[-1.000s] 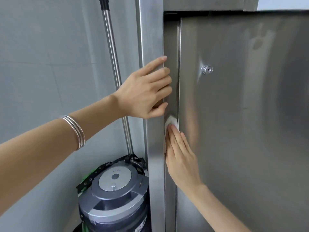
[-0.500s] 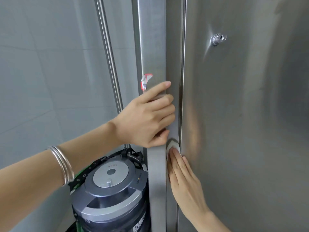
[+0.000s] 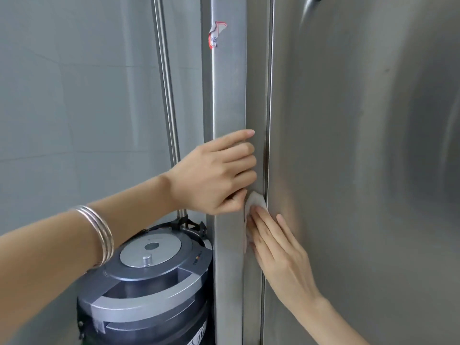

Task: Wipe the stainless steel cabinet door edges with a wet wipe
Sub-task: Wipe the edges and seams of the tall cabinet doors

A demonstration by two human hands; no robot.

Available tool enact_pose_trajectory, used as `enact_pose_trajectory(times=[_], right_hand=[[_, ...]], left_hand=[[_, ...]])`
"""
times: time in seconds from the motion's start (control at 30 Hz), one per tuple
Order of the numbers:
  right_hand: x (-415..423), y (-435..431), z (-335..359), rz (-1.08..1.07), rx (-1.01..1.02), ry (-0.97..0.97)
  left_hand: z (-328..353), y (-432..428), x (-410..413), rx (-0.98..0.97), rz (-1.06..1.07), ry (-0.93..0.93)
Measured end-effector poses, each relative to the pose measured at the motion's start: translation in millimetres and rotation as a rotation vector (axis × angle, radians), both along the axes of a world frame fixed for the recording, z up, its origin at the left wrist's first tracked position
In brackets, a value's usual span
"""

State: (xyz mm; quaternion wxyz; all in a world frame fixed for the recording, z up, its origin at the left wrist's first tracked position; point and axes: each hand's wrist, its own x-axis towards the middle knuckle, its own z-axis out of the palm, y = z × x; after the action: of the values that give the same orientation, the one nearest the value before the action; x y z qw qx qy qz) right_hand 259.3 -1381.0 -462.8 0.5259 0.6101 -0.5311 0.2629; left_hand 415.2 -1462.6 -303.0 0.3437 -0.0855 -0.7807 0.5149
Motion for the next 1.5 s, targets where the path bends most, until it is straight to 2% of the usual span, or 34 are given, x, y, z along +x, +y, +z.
enact_pose_trajectory(times=[0.23,0.37,0.63,0.83,1.1,1.33,1.5], right_hand=[[-2.2,-3.4,22.2,0.106,-0.16,-0.011],[-9.7,0.4,4.6,0.164,-0.175,0.017],[-1.8,-15.0,24.4,0.256,-0.279,-0.132],[-7.9,-11.8,-17.5,0.258,-0.197,-0.067],[-19.3,-22.8,9.4,0.409,-0.242,0.021],[-18.9,-8.3,-45.6,0.378,-0.105,0.035],[-15.9,-13.8,-34.6,0.322,-0.219,-0.028]], left_hand=[[-4.2,-1.6,-0.9,0.008,-0.001,0.02],[-6.5,0.6,-3.0,0.04,-0.008,0.037],[-6.6,0.9,-2.2,0.028,0.009,0.031],[-8.4,0.6,-2.3,0.042,0.014,0.047],[-8.0,0.1,-2.2,0.031,0.031,0.047],[-33.8,4.5,1.1,0.033,0.082,-0.004],[-66.1,4.8,3.1,0.061,0.145,-0.03]])
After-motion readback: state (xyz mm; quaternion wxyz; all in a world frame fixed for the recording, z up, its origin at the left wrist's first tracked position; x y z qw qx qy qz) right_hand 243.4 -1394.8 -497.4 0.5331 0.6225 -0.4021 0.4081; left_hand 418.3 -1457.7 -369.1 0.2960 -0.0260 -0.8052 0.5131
